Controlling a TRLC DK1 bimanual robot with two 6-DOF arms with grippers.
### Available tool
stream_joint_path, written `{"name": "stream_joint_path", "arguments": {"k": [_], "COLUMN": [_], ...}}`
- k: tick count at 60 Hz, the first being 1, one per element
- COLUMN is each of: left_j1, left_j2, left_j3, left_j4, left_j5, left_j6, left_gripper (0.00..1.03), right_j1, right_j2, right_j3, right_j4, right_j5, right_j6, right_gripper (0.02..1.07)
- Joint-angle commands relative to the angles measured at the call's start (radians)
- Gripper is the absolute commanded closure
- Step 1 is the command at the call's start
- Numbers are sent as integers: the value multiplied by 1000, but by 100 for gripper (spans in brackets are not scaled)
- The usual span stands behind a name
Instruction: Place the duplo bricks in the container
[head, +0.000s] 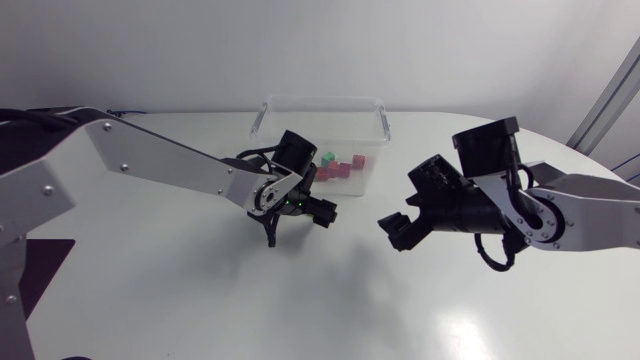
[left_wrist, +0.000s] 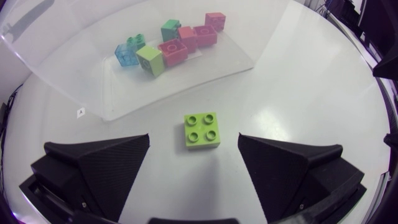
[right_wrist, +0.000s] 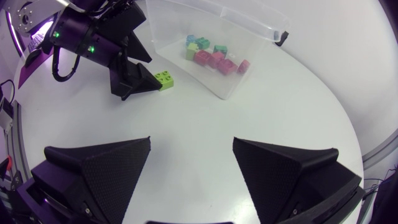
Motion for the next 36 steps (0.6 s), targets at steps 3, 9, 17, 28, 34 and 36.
{"name": "stream_joint_path", "arguments": {"k": [3,9,17,28,34,36], "left_j1": [-14,-9,-15,-9,-9,-12], "left_j2": [4,24,60,112,132,136], "left_j3": [15,67,159,265,302,313], "left_j4": [-32,-93,-230,-325,-360,-372], "left_j5": [-14,-14,-9,16,25,28], "left_j6": [-16,-18,-26,-27,-32,-35], "left_gripper": [4,4,4,4,4,4], "right_j1": [-9,-9,-9,-12,-15,-18], "right_j2": [-16,-16,-16,-22,-25,-25], "right_j3": [-22,-22,-28,-28,-30,-30], "right_j4": [16,18,24,24,24,24], "right_j5": [-10,-10,-11,-16,-19,-20], "right_j6": [4,4,4,2,1,1], "right_gripper": [11,11,11,11,11,11]}}
